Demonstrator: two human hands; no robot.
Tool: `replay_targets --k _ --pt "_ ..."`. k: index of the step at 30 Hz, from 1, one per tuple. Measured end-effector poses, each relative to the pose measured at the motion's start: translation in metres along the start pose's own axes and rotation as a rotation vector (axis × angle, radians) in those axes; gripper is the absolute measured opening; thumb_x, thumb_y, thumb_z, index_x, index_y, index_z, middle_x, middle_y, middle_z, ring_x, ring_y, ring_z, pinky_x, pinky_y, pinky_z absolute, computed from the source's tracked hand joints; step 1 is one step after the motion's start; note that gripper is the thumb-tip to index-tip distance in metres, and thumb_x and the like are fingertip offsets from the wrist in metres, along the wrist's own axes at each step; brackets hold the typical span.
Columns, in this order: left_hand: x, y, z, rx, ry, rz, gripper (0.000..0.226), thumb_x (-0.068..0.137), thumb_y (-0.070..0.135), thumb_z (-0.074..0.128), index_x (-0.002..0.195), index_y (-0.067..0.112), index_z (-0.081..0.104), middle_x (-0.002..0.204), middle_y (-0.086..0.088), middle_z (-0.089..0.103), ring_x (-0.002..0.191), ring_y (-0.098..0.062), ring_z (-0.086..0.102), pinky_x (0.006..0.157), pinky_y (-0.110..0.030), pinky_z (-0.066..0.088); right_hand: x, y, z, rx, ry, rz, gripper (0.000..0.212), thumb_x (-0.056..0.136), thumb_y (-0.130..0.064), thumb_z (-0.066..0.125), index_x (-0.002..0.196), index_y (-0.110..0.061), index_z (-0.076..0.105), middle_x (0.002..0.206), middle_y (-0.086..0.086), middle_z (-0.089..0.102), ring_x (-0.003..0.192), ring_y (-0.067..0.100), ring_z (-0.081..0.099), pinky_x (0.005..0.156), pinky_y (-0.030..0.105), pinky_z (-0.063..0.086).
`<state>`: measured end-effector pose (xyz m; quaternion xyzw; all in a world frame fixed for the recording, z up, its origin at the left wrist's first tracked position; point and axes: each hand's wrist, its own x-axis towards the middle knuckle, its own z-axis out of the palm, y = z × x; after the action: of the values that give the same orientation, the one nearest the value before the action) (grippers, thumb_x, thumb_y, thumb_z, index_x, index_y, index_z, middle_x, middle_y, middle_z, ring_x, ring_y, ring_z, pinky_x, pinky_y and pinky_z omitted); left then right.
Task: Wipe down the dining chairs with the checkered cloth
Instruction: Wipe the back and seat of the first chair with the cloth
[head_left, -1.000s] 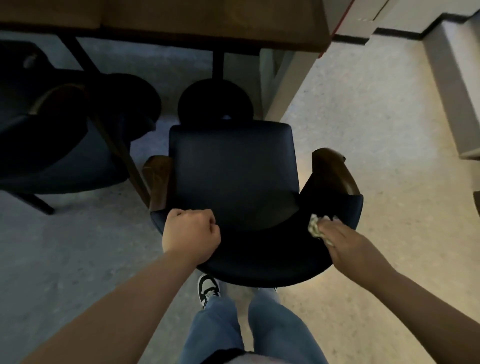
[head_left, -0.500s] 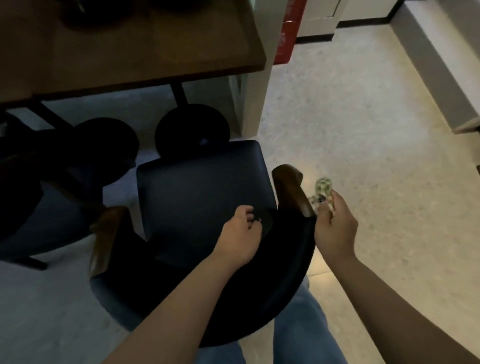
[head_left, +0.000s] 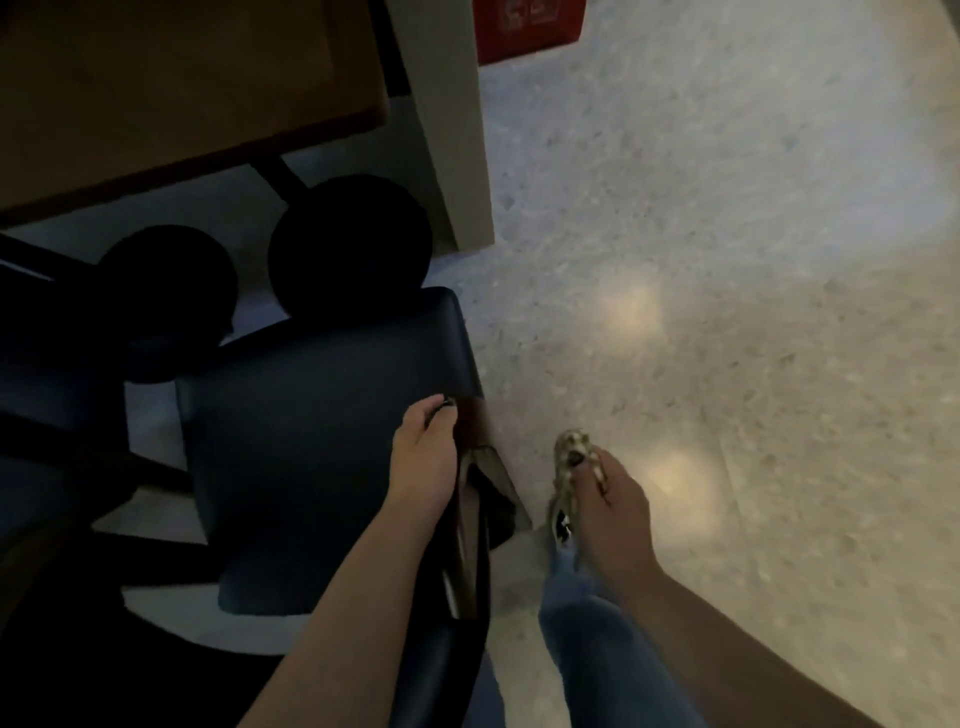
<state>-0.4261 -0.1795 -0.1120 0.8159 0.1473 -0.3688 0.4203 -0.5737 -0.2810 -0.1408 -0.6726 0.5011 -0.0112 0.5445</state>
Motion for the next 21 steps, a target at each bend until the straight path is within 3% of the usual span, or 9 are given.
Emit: replay_targets --k 3,7,10,12,14,16,18,21 --pt "0.024 -0.004 0.001 -0.021 0.008 -0.035 0.024 0.100 0.042 0.045 0.114 0.029 0.059 0.122 0.007 0.057 0.099 -0.008 0.054 0.088 -0.027 0.041 0.045 0.027 0.018 -0.017 -0.076 0.199 0.022 0.097 -0.019 0.045 0.087 -0.008 0.061 0.082 0.007 0.064 0.080 0.026 0.060 0.072 0.037 0.047" --pt "0.069 -0.002 0.004 -0.218 -0.075 -0.160 0.032 0.101 0.034 0.047 0.126 0.020 0.061 0.122 0.001 0.066 0.114 -0.014 0.060 0.102 -0.037 0.044 0.092 0.057 0.055 0.025 -0.135 0.358 0.025 0.095 -0.018 0.043 0.089 -0.003 0.061 0.088 0.017 0.065 0.081 0.030 0.059 0.076 0.039 0.047" --pt "0.111 0.000 0.009 -0.241 -0.055 -0.144 0.033 0.103 0.024 0.045 0.133 0.014 0.052 0.132 -0.001 0.055 0.128 -0.016 0.049 0.103 -0.035 0.040 0.122 0.072 0.083 0.086 -0.145 0.428 0.027 0.094 -0.018 0.044 0.076 -0.004 0.059 0.075 0.021 0.061 0.073 0.033 0.060 0.073 0.049 0.052" --pt "0.134 -0.003 0.014 -0.188 -0.038 -0.095 0.035 0.103 0.018 0.044 0.138 0.018 0.046 0.142 -0.001 0.048 0.135 -0.016 0.041 0.112 -0.038 0.034 0.144 0.080 0.101 0.103 -0.178 0.473 0.030 0.094 -0.020 0.045 0.079 -0.001 0.063 0.077 0.023 0.064 0.075 0.035 0.063 0.076 0.050 0.053" --pt "0.146 -0.013 0.017 -0.204 0.043 -0.018 0.055 0.100 0.017 0.050 0.151 0.021 0.029 0.154 0.000 0.035 0.141 -0.014 0.034 0.116 -0.034 0.027 0.162 0.081 0.119 0.138 -0.226 0.511 0.031 0.095 -0.021 0.046 0.090 0.003 0.066 0.081 0.019 0.065 0.081 0.033 0.063 0.080 0.048 0.053" --pt "0.147 -0.027 0.021 -0.197 0.089 0.137 0.078 0.097 0.016 0.056 0.157 0.025 0.006 0.162 0.002 0.016 0.146 -0.011 0.022 0.117 -0.029 0.020 0.176 0.080 0.135 0.117 -0.259 0.489 0.031 0.095 -0.022 0.046 0.082 0.000 0.064 0.076 0.016 0.061 0.077 0.031 0.061 0.073 0.044 0.052" --pt "0.150 -0.047 0.022 0.095 0.077 0.374 0.085 0.097 0.023 0.053 0.155 0.023 -0.009 0.164 0.004 -0.002 0.149 -0.007 0.004 0.120 -0.027 0.008 0.184 0.080 0.149 0.047 -0.300 0.462 0.033 0.097 -0.022 0.043 0.069 -0.008 0.056 0.067 0.011 0.056 0.067 0.026 0.055 0.060 0.030 0.045" --pt "0.187 -0.070 0.010 0.664 0.117 0.689 0.082 0.096 0.034 0.040 0.153 0.007 -0.012 0.163 -0.008 -0.014 0.150 -0.013 -0.014 0.120 -0.026 -0.007 0.189 0.085 0.164 0.037 -0.368 0.536 0.038 0.100 -0.025 0.041 0.063 -0.017 0.048 0.057 0.000 0.048 0.048 0.013 0.044 0.041 0.018 0.034"
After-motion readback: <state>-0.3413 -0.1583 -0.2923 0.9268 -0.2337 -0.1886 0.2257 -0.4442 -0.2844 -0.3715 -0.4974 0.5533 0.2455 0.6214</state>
